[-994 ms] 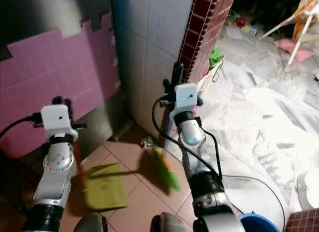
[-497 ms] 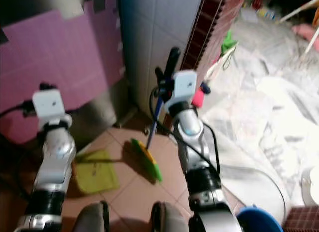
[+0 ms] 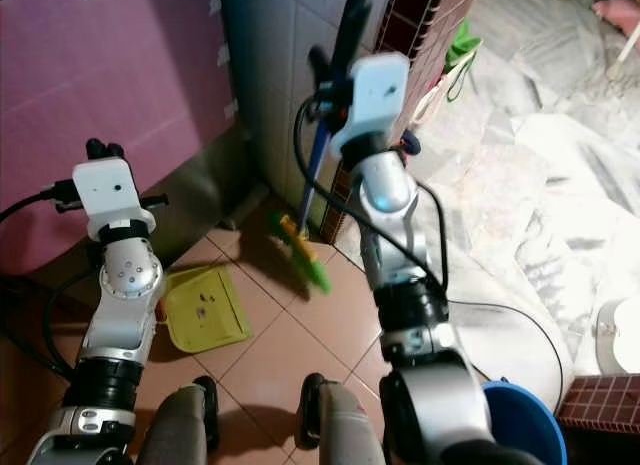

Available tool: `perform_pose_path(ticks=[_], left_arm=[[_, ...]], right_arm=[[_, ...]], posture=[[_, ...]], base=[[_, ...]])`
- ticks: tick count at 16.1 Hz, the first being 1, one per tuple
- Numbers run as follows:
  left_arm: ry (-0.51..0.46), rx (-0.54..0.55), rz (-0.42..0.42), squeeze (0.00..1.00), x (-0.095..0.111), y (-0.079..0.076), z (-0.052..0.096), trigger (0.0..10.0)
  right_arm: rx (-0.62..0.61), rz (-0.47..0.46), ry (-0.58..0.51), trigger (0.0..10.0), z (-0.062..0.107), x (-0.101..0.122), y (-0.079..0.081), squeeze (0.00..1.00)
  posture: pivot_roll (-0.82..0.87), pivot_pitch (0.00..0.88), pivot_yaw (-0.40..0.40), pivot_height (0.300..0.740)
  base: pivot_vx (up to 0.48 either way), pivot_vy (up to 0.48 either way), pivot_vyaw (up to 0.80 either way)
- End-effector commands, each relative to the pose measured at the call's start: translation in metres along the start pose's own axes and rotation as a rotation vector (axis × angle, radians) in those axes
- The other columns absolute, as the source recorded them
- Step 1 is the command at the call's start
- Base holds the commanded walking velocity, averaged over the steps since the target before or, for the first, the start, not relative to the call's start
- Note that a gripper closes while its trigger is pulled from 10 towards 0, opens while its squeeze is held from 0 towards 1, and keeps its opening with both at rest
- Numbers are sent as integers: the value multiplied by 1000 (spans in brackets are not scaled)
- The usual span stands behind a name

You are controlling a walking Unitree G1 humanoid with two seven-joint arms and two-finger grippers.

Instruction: Sweep floor

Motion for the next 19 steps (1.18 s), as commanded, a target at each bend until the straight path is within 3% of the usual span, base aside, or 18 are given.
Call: perform_pose_path(ticks=[1,5,11,12,13,14,16,19], left_arm=[[29,-20,1,0,-8,-5,10,10000],[18,-10,8,0,-8,-2,17,10000],[0,-3,-8,0,-6,-2,21,10000],[-1,-6,-4,0,-5,-3,20,10000],[-3,-7,-2,0,-4,-4,19,10000],[5,-11,8,0,-4,-5,19,10000],[8,-20,10,0,-5,-6,20,10000],[15,-31,13,0,-7,-8,22,10000]], right_arm=[[-5,28,-43,10000,-4,9,-6,0],[52,78,-68,10000,-11,5,2,0],[136,170,-76,10000,-4,-8,23,0],[220,120,17,10000,0,-25,35,0],[307,5,116,10000,7,-42,49,0],[369,-71,165,10000,13,-48,58,0],[569,-198,228,10000,34,-49,83,0],[742,-301,249,10000,49,-33,93,0]], posture=[[-3,361,-107,740],[22,385,-111,740],[32,401,-105,740],[32,401,-106,740],[29,402,-107,740],[29,400,-107,740],[23,394,-104,740],[18,391,-101,740]], base=[[0,0,0],[0,0,0],[0,0,0],[0,0,0],[0,0,0],[0,0,0],[0,0,0],[0,0,0]])
Point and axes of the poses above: a point about 5 cm out from each wrist's last joint towards the gripper, its own z axis pointing back from the gripper into the wrist, its own x axis along the axis of the wrist's last joint, y = z × x, the point moved 5 cm from there along -z, pointing out of the wrist towards the gripper, and after that the axes turned 2 degrees about -z, right-handed, at the moved point
